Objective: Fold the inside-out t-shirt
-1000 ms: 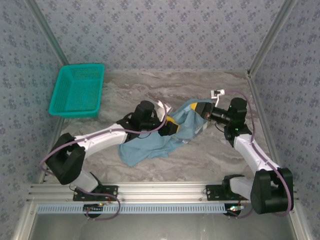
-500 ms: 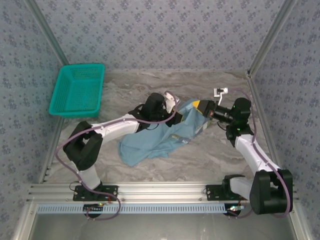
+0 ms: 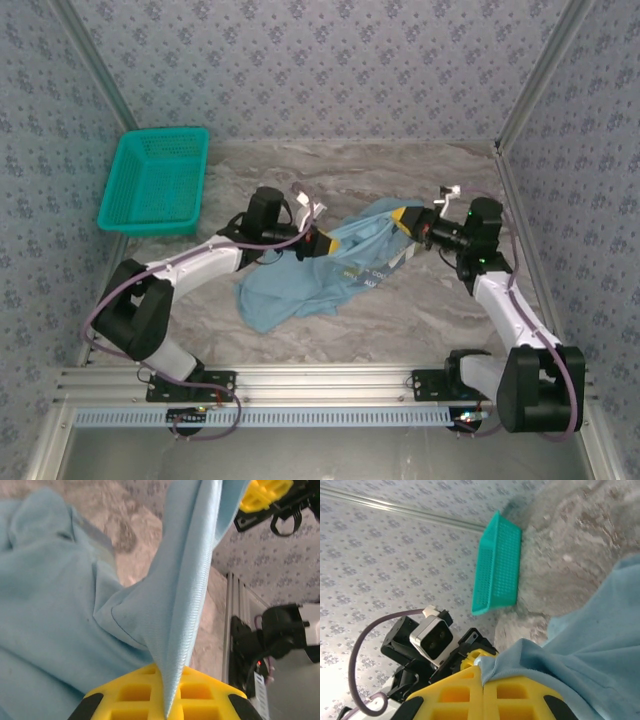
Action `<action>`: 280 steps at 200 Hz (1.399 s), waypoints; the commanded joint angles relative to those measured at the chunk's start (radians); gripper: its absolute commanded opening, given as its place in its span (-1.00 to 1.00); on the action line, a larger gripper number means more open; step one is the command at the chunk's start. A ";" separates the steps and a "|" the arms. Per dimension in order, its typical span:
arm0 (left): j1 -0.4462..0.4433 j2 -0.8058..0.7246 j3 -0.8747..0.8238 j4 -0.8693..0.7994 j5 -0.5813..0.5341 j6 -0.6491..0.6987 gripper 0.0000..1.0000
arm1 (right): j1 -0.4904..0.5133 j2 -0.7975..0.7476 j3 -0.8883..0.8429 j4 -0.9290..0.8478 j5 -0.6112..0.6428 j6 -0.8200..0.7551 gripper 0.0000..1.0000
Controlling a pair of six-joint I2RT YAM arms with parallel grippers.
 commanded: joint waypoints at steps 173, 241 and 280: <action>0.064 0.143 0.069 -0.205 0.033 0.020 -1.00 | 0.314 0.145 0.144 -0.621 0.547 -0.637 -0.06; 0.057 0.130 0.066 -0.218 0.031 0.029 -1.00 | 0.306 0.288 0.118 -0.361 0.445 -0.508 -0.06; 0.056 0.122 0.065 -0.221 0.030 0.031 -1.00 | 0.306 0.319 0.134 -0.389 0.486 -0.528 -0.21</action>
